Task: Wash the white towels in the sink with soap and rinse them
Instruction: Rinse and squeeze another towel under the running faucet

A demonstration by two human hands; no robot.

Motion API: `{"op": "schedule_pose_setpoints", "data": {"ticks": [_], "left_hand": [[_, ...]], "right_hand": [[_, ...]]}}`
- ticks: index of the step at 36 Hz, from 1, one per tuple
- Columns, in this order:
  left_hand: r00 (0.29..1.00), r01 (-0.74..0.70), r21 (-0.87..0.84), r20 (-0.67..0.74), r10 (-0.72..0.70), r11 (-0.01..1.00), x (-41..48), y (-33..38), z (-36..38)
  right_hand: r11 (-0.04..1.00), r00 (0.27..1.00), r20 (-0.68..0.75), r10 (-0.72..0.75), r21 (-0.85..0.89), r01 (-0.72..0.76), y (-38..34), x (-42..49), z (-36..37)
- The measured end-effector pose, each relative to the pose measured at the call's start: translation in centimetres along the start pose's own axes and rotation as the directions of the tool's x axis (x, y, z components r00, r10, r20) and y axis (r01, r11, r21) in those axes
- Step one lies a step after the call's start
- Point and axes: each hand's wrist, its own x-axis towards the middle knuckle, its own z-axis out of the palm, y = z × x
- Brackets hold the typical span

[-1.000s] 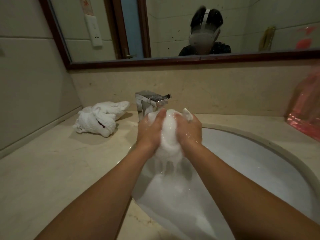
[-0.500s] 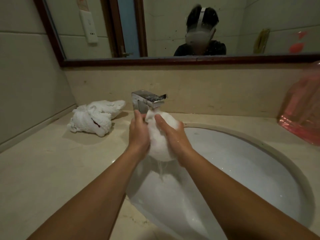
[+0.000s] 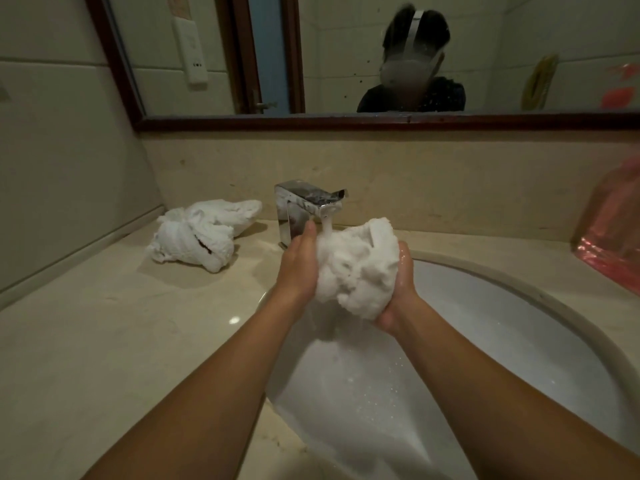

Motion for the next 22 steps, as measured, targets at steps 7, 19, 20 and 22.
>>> {"op": "schedule_pose_setpoints", "data": {"ticks": [7,19,20,22], "left_hand": [[0.999,-0.031,-0.099,-0.016,0.03,0.995,0.9,-0.9,0.0],[0.939,-0.07,-0.038,-0.34,0.053,0.997,0.4,-0.1,0.3],[0.932,-0.076,-0.032,-0.357,0.06,0.997,0.4,-0.1,0.3],[0.917,-0.076,-0.021,-0.395,0.062,0.997,0.1,0.0,0.4]], "right_hand": [[0.996,0.987,0.153,0.038,-0.091,-0.025,-0.6,-1.1,1.1],[0.996,0.991,0.109,0.082,-0.028,-0.08,-2.4,-2.9,0.3],[0.997,0.992,0.113,0.057,-0.051,-0.051,-2.5,-3.2,0.6],[0.996,0.992,0.125,0.009,-0.091,0.002,-2.5,-3.5,1.1]]}}
